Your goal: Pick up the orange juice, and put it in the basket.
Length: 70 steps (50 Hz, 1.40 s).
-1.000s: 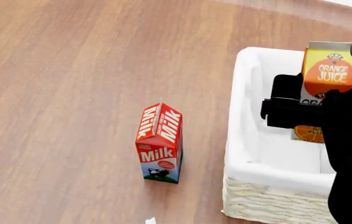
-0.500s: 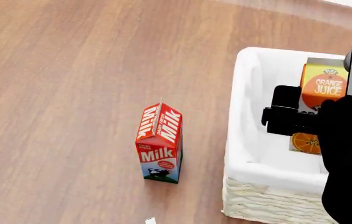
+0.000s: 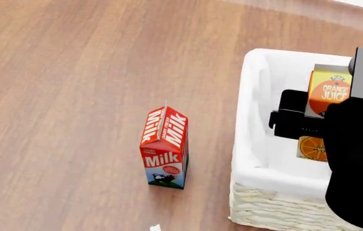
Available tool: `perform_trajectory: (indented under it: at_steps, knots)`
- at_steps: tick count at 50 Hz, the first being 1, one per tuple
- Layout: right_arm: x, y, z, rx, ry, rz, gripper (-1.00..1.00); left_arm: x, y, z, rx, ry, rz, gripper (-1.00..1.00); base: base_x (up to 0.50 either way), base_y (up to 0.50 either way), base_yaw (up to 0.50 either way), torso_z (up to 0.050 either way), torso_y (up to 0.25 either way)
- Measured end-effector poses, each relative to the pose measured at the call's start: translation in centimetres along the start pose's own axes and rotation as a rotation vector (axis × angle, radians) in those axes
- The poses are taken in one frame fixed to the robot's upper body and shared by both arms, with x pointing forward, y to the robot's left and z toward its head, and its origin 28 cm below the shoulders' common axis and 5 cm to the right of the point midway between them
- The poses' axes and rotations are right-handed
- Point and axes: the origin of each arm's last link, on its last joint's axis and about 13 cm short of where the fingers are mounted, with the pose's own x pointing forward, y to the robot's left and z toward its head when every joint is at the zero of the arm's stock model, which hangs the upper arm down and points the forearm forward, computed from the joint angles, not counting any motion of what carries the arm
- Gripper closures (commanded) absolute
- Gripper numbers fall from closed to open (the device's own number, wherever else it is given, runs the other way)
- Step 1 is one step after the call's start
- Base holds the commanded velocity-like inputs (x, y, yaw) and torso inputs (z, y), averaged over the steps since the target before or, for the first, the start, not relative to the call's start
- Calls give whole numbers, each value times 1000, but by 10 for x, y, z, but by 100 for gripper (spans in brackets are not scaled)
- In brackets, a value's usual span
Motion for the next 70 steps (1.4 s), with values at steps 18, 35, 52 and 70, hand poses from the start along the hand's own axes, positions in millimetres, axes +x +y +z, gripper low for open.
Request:
perform_trajectory:
  at_steps: [18,35,52,70]
  knots:
    - [14,2,0,-12,28,-16,100,1,0,-1,1,2,3,-100,0,0,0,0,1]
    - [23,6,1,-14,40,-20,100,2,1,0,-1,3,6,-100,0,0,0,1,1]
    - [32,5,-6,5,61,-30,100,2,1,0,-1,5,7,-100,0,0,0,0,1]
    - [38,7,-12,8,75,-28,100,2,1,-1,0,6,6,-100,0,0,0,1,1]
